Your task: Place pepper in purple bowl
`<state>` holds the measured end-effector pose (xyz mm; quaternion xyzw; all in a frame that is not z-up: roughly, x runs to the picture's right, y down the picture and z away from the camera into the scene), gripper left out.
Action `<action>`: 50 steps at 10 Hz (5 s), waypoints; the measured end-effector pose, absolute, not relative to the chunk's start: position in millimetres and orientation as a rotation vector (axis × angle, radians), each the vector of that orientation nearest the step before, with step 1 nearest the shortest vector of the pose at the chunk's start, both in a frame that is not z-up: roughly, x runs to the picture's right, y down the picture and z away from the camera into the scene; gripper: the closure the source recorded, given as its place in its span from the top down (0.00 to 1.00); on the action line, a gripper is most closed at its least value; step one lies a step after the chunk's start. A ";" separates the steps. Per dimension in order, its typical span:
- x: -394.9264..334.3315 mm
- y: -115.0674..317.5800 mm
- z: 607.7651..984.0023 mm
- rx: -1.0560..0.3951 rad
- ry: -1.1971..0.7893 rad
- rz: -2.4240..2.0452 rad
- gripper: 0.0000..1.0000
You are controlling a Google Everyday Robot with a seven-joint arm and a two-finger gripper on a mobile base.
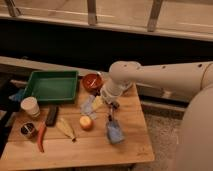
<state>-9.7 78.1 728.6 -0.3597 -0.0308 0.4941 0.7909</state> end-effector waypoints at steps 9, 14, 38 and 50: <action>-188.1 136.7 742.5 -0.979 -0.228 0.779 0.65; -206.6 146.6 732.1 -1.009 -0.290 0.706 0.65; -329.0 209.4 752.1 -1.058 -0.316 0.627 0.65; -358.4 230.5 780.8 -1.012 -0.153 0.673 0.65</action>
